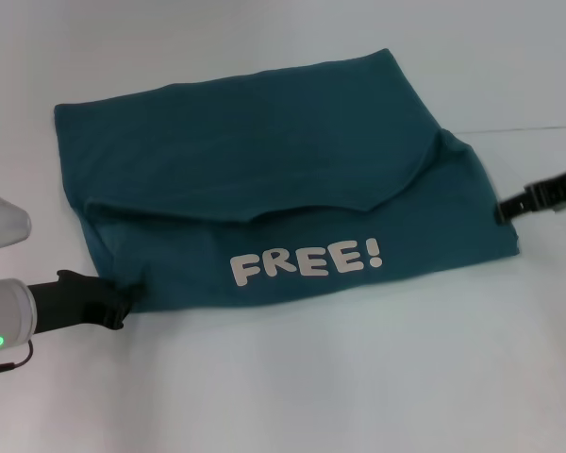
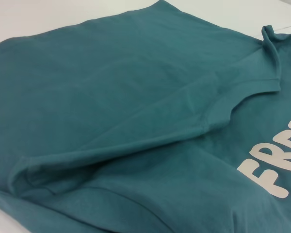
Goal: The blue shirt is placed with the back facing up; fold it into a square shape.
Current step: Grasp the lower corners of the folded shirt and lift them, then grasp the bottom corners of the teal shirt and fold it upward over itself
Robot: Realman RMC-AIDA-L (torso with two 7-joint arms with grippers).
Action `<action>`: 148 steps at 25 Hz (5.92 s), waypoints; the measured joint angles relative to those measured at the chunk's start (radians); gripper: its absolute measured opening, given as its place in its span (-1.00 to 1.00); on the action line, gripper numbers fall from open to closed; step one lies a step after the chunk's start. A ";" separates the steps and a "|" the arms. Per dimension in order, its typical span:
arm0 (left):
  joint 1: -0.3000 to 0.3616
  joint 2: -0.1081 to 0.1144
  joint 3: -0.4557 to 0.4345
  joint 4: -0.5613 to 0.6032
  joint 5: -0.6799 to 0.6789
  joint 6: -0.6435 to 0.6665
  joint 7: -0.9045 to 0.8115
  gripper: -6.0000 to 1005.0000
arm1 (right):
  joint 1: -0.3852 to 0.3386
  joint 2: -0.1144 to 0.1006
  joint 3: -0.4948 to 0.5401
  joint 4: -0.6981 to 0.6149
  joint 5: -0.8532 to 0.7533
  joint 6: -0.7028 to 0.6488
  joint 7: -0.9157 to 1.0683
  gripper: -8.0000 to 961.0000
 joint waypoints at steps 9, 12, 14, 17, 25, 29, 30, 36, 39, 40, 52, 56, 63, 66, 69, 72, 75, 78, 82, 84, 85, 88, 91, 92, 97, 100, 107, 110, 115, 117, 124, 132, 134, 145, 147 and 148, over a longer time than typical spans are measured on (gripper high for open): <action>-0.004 0.000 0.004 0.000 0.001 0.000 -0.001 -0.90 | -0.021 0.023 0.000 0.081 -0.072 0.113 0.038 0.90; -0.004 0.000 0.003 0.000 0.000 -0.003 -0.001 -0.90 | -0.021 0.024 0.007 0.132 -0.072 0.181 0.048 0.90; -0.003 0.000 0.001 -0.002 0.000 -0.005 -0.001 -0.90 | -0.016 0.024 0.007 0.167 -0.072 0.214 0.050 0.90; -0.003 0.000 0.002 -0.003 0.000 -0.008 -0.001 -0.90 | -0.011 0.025 0.008 0.204 -0.072 0.259 0.052 0.90; 0.000 0.000 0.002 -0.006 -0.003 -0.013 0.005 -0.90 | -0.002 0.025 0.009 0.267 -0.067 0.332 0.059 0.90; -0.002 0.000 0.001 -0.007 -0.004 -0.016 0.008 -0.90 | 0.005 0.026 0.009 0.291 -0.066 0.354 0.059 0.86; -0.002 0.000 0.001 -0.007 -0.004 -0.016 0.009 -0.90 | 0.006 0.026 0.009 0.297 -0.066 0.360 0.059 0.81; -0.003 0.000 0.008 -0.006 -0.005 -0.025 0.009 -0.90 | 0.012 0.026 0.009 0.323 -0.066 0.398 0.059 0.58; -0.003 0.000 0.009 -0.005 -0.008 -0.026 0.009 -0.90 | 0.013 0.025 0.009 0.333 -0.066 0.413 0.059 0.48; -0.003 0.000 0.009 -0.005 -0.009 -0.027 0.009 -0.90 | 0.014 0.025 0.009 0.338 -0.066 0.419 0.059 0.47; -0.005 0.000 0.009 -0.005 -0.003 -0.031 0.010 -0.90 | 0.036 0.027 0.005 0.392 -0.067 0.472 0.049 0.32; -0.005 0.000 0.009 -0.005 -0.003 -0.030 0.010 -0.90 | 0.045 0.025 0.005 0.427 -0.064 0.488 0.042 0.27; -0.005 0.000 0.009 -0.005 -0.002 -0.024 0.018 -0.90 | 0.058 0.014 0.005 0.486 -0.050 0.514 0.035 -0.18; -0.005 0.000 0.009 -0.006 -0.002 -0.023 0.019 -0.90 | 0.057 0.018 0.006 0.480 -0.048 0.518 0.027 -0.35; -0.004 0.000 0.009 -0.007 -0.003 -0.021 0.020 -0.90 | 0.054 0.019 0.006 0.473 -0.024 0.518 0.010 -0.48; -0.002 0.000 0.009 -0.008 -0.005 -0.018 0.019 -0.90 | 0.051 0.014 0.008 0.473 0.019 0.513 -0.018 -0.61; -0.002 -0.001 0.008 -0.008 -0.005 -0.009 0.013 -0.90 | 0.049 0.012 0.006 0.464 0.036 0.496 -0.033 -0.74; -0.007 0.005 0.001 0.001 0.005 0.039 -0.030 -0.90 | 0.043 0.014 0.006 0.417 0.038 0.435 -0.046 -0.87; -0.022 0.030 -0.003 0.043 0.045 0.147 -0.149 -0.90 | 0.028 0.012 0.002 0.281 0.036 0.223 -0.063 -0.87; -0.026 0.035 -0.005 0.057 0.067 0.179 -0.188 -0.90 | 0.026 0.010 0.002 0.261 0.036 0.178 -0.068 -0.87; -0.030 0.038 -0.008 0.070 0.088 0.208 -0.223 -0.90 | 0.025 0.009 0.002 0.239 0.035 0.130 -0.075 -0.87; -0.046 0.049 -0.031 0.111 0.166 0.318 -0.318 -0.90 | 0.023 0.008 0.002 0.196 0.032 -0.006 -0.101 -0.86; -0.069 0.067 -0.082 0.126 0.210 0.454 -0.373 -0.90 | 0.023 0.010 0.004 0.177 0.035 -0.133 -0.140 -0.86; -0.075 0.072 -0.103 0.129 0.217 0.497 -0.384 -0.90 | 0.023 0.013 0.005 0.173 0.036 -0.169 -0.151 -0.86; -0.088 0.098 -0.192 0.157 0.305 0.687 -0.434 -0.90 | 0.014 0.032 0.006 0.156 0.038 -0.314 -0.208 -0.86; -0.094 0.105 -0.221 0.157 0.382 0.774 -0.447 -0.90 | 0.000 0.037 0.005 0.129 0.044 -0.391 -0.235 -0.86; -0.082 0.101 -0.231 0.160 0.460 0.898 -0.471 -0.90 | -0.061 0.038 -0.003 0.021 0.133 -0.552 -0.268 -0.87; -0.076 0.099 -0.234 0.159 0.490 0.938 -0.480 -0.90 | -0.086 0.039 -0.017 0.006 0.147 -0.582 -0.275 -0.87; -0.058 0.100 -0.299 0.155 0.498 1.034 -0.487 -0.90 | -0.124 0.040 -0.059 0.007 0.151 -0.586 -0.282 -0.87; -0.054 0.102 -0.331 0.157 0.496 1.067 -0.487 -0.90 | -0.133 0.040 -0.061 0.005 0.165 -0.587 -0.289 -0.87; -0.067 0.122 -0.429 0.147 0.455 1.086 -0.482 -0.90 | -0.137 -0.013 0.036 -0.020 0.303 -0.585 -0.322 -0.87; -0.139 0.175 -0.603 0.070 0.286 1.039 -0.472 -0.90 | -0.069 -0.061 0.271 0.012 0.363 -0.465 -0.331 -0.87; -0.151 0.179 -0.621 0.056 0.251 1.004 -0.474 -0.90 | -0.058 -0.065 0.277 0.039 0.368 -0.406 -0.329 -0.87; -0.161 0.185 -0.630 0.005 0.058 0.696 -0.497 -0.90 | -0.022 -0.068 0.290 0.150 0.439 -0.077 -0.305 -0.87; -0.157 0.180 -0.630 -0.008 0.049 0.627 -0.489 -0.90 | -0.019 -0.066 0.288 0.168 0.446 -0.020 -0.303 -0.87; -0.156 0.178 -0.630 -0.020 0.041 0.598 -0.478 -0.90 | -0.017 -0.064 0.284 0.183 0.452 0.015 -0.303 -0.87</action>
